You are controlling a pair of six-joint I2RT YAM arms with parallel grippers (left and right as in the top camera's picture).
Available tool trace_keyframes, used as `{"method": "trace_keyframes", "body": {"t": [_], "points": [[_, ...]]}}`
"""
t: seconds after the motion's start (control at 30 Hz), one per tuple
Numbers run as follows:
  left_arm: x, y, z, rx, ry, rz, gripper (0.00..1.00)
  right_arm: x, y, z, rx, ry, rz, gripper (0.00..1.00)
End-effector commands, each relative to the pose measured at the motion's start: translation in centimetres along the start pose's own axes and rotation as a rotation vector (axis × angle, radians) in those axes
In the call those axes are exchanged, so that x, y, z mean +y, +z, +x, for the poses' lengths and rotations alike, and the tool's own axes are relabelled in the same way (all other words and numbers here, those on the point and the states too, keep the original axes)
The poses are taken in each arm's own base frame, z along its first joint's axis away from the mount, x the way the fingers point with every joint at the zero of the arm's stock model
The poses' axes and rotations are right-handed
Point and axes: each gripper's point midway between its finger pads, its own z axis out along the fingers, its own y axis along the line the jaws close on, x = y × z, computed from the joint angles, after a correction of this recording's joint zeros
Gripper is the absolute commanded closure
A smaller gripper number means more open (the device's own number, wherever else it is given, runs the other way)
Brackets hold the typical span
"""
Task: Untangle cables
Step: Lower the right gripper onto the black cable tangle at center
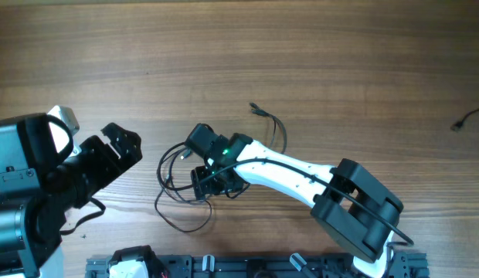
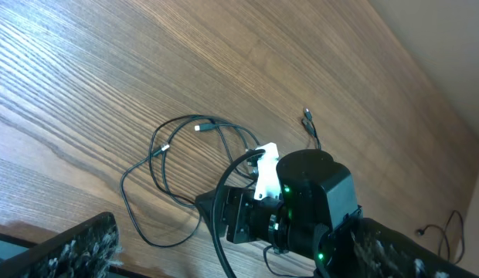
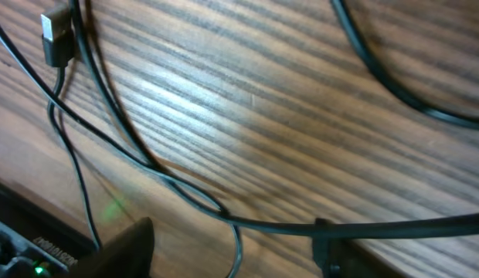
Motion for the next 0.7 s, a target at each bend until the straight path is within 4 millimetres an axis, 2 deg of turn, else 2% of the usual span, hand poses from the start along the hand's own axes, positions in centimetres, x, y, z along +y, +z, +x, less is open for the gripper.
{"method": "trace_keyframes", "body": {"t": [0.0,0.03,0.07,0.13,0.2,0.23,0.33,0.4,0.43,0.47,0.5,0.57,0.6,0.67], "points": [[0.1,-0.4,-0.2,-0.017,0.018,-0.008,0.0,-0.8,-0.3,-1.1,-0.07,-0.001,0.056,0.64],[0.1,-0.4,-0.2,-0.017,0.018,-0.009,0.0,-1.1,-0.4,-1.5,-0.092,-0.005,0.069,0.91],[0.2,-0.4,-0.2,-0.017,0.018,-0.009,0.0,-1.3,-0.5,-2.0,-0.11,-0.007,0.08,0.96],[0.3,-0.4,-0.1,-0.012,0.016,-0.016,0.0,-2.2,-1.2,-3.4,-0.146,0.012,0.091,0.95],[1.1,-0.4,-0.2,-0.024,0.014,-0.061,0.0,-3.0,-2.7,-4.9,-0.17,0.033,0.087,0.96],[1.5,-0.4,-0.2,-0.026,0.012,-0.08,0.0,-3.8,-4.5,-6.2,-0.197,0.065,0.081,0.96],[1.7,-0.4,-0.2,-0.026,0.012,-0.09,0.0,-5.7,-11.1,-9.8,-0.321,0.11,0.042,0.96],[1.6,-0.4,-0.2,-0.027,0.011,-0.089,0.0,-6.7,-18.3,-12.6,-0.462,0.129,-0.02,0.96],[1.7,-0.4,-0.2,-0.027,0.011,-0.09,0.0,-5.9,-22.4,-13.6,-0.534,0.085,-0.092,0.96],[1.6,-0.4,-0.2,-0.027,0.011,-0.089,0.0,-5.3,-24.6,-13.9,-0.571,0.057,-0.135,0.96],[1.6,-0.4,-0.2,-0.027,0.011,-0.089,0.0,-4.4,-28.3,-14.0,-0.633,0.01,-0.204,0.96],[1.6,-0.4,-0.2,-0.027,0.011,-0.089,0.0,-1.7,-34.5,-12.6,-0.734,-0.091,-0.33,0.96],[1.6,-0.4,-0.2,-0.029,0.011,-0.088,0.0,-1.2,-36.2,-11.9,-0.775,-0.116,-0.338,0.96],[1.6,-0.4,-0.3,-0.03,0.011,-0.087,0.0,-0.8,-37.7,-10.7,-0.826,-0.17,-0.299,0.96]]}}
